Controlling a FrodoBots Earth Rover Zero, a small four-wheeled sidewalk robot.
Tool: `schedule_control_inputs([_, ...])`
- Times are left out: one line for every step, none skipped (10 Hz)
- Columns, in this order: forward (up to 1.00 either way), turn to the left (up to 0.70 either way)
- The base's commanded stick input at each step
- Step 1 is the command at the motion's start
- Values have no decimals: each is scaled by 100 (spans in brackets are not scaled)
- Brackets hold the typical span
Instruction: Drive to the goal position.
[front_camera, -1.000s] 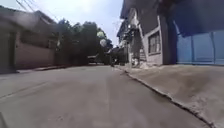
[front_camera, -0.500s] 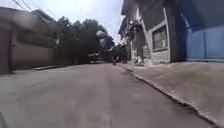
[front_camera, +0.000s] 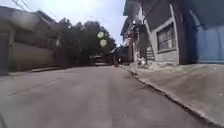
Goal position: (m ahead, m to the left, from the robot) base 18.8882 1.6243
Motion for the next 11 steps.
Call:
schedule_control_inputs([100,0])
schedule_control_inputs([100,0])
schedule_control_inputs([100,0])
schedule_control_inputs([100,0])
schedule_control_inputs([100,0])
schedule_control_inputs([100,0])
schedule_control_inputs([100,0])
schedule_control_inputs([100,0])
schedule_control_inputs([100,0])
schedule_control_inputs([100,0])
schedule_control_inputs([100,0])
